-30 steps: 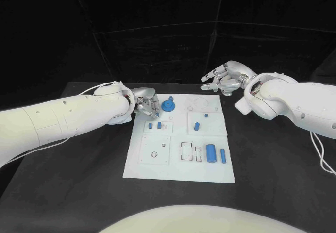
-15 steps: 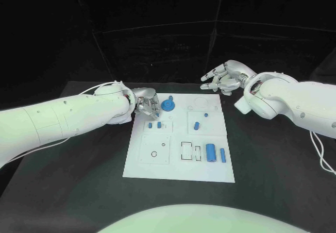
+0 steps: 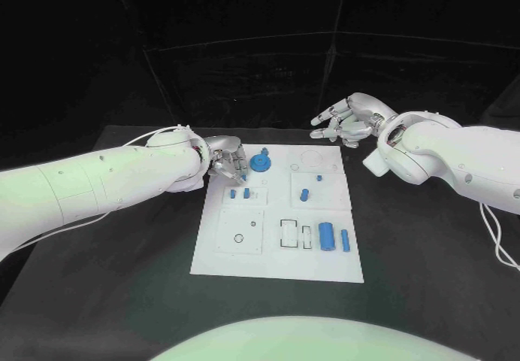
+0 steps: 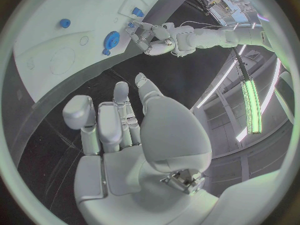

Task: Assemble the parts on the task board

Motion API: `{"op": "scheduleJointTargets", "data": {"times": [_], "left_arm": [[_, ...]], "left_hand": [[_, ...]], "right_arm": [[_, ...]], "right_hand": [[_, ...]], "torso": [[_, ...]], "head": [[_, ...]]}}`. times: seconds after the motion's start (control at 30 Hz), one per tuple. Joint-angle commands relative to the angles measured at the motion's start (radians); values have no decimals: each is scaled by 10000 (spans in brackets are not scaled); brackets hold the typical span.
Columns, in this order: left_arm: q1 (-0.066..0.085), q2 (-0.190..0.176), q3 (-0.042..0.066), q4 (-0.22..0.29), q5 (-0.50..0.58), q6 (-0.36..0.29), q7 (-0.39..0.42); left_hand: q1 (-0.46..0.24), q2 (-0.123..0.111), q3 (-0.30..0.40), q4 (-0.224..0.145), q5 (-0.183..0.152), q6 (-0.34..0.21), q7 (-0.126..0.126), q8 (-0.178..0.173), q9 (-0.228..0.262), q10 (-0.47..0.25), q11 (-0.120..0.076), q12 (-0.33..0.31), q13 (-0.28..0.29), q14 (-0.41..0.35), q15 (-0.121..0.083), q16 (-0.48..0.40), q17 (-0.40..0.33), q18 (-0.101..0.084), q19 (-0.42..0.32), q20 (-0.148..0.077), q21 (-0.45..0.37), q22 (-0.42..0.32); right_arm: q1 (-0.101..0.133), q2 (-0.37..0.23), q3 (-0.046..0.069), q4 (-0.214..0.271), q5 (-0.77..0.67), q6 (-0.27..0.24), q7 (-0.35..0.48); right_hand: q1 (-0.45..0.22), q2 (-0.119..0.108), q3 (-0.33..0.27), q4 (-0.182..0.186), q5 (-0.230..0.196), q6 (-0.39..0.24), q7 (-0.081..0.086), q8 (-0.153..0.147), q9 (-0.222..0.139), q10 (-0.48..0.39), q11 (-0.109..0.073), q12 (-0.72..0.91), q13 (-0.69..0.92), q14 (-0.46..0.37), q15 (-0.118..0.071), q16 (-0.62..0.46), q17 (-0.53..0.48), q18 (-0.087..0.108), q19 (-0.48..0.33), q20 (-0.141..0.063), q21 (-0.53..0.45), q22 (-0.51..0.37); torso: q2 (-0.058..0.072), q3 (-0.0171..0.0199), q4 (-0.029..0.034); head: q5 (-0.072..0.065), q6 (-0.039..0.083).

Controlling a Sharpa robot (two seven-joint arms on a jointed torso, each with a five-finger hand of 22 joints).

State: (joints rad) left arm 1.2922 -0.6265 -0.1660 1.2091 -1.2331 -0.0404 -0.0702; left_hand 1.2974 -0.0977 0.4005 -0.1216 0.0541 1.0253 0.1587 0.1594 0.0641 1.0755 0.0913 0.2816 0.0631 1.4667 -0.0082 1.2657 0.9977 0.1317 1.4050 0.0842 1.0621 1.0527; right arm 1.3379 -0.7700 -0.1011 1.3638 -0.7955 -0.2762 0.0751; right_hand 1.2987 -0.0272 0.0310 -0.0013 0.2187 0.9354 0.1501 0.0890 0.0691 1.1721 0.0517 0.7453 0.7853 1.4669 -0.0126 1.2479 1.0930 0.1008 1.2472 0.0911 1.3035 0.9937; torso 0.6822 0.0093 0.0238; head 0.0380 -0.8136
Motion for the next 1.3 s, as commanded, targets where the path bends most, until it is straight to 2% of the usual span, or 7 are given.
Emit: {"op": "scheduleJointTargets", "data": {"times": [0.03,0.53,0.7,0.93,1.13,1.2,1.3], "left_arm": [[10,2,5,-4,149,65,-145],[10,-100,5,65,197,42,-142],[10,-284,6,110,217,-22,-105],[16,-772,14,297,770,-525,246],[38,-1188,22,470,2200,-1514,1137],[46,-1336,22,569,3450,-1947,1778],[50,-1482,20,739,5518,-2204,2761]], "left_hand": [[-10,-102,-46,4,-51,-73,33,-64,-10,-97,2,-71,2,112,70,15,-19,-173,-7,73,11,8],[97,-56,-4,-58,-49,-67,37,-120,7,-89,12,-127,15,98,92,19,-63,-164,-21,109,5,14],[149,-32,28,-91,-49,-45,30,-132,12,-74,8,-145,18,94,91,24,-77,-159,-22,117,12,26],[222,-46,74,-166,-48,-84,-17,-196,5,-89,-1,-201,15,89,86,36,-98,-149,-27,127,13,36],[222,-37,119,-189,-45,-133,4,-266,6,-107,8,-261,12,54,86,-9,-209,-88,-122,132,-224,-188],[168,35,158,-146,-43,42,48,-201,39,-78,30,-283,16,-41,105,-178,-497,8,-313,145,-672,-610],[89,168,255,-77,-36,201,61,-183,38,181,22,-218,58,-496,107,-942,-1705,249,-909,178,-1895,-1710]], "right_arm": [[19,-7,6,9,35,16,46],[19,-49,6,3,-6,47,-63],[19,-93,5,-2,-562,193,-259],[11,-176,2,7,-2340,500,-656],[-34,-232,0,85,-4332,656,-1085],[-80,-257,-1,150,-4988,698,-1247],[-181,-301,-3,268,-5841,725,-1445]], "right_hand": [[67,54,-8,82,39,-9,-30,41,2,-76,32,-204,-172,135,-94,-62,-36,146,-22,-28,-58,-38],[236,56,31,176,44,-14,-47,140,14,-169,12,-985,-1066,154,-112,-251,-176,160,5,-50,-205,-184],[724,172,477,-53,-132,347,-52,293,36,-473,1,-2057,-1958,123,-132,-461,-398,191,-47,-86,-328,-358],[994,-5,1214,-369,-319,896,-34,335,12,-660,90,-3726,-3462,101,-76,-690,-638,207,-84,-37,-441,-502],[886,-257,1819,-547,-432,1137,-55,225,-16,-511,143,-4826,-4561,92,-13,-813,-756,224,-107,16,-501,-571],[845,-346,2080,-627,-499,1243,-89,169,-15,-465,155,-5116,-4921,90,-10,-851,-792,218,-111,35,-516,-587],[782,-450,2292,-693,-577,1308,-99,112,-16,-452,177,-5334,-5215,114,6,-808,-734,216,-75,34,-490,-535]], "torso": [[-10,7,-2],[2,-5,-7],[-9,-6,0],[-22,-12,1],[-29,-16,-3],[-35,-19,-4],[-14,-19,-6]], "head": [[-1,-9],[-12,-6],[-31,6],[-55,9],[-98,59],[-200,141],[-330,254]]}}
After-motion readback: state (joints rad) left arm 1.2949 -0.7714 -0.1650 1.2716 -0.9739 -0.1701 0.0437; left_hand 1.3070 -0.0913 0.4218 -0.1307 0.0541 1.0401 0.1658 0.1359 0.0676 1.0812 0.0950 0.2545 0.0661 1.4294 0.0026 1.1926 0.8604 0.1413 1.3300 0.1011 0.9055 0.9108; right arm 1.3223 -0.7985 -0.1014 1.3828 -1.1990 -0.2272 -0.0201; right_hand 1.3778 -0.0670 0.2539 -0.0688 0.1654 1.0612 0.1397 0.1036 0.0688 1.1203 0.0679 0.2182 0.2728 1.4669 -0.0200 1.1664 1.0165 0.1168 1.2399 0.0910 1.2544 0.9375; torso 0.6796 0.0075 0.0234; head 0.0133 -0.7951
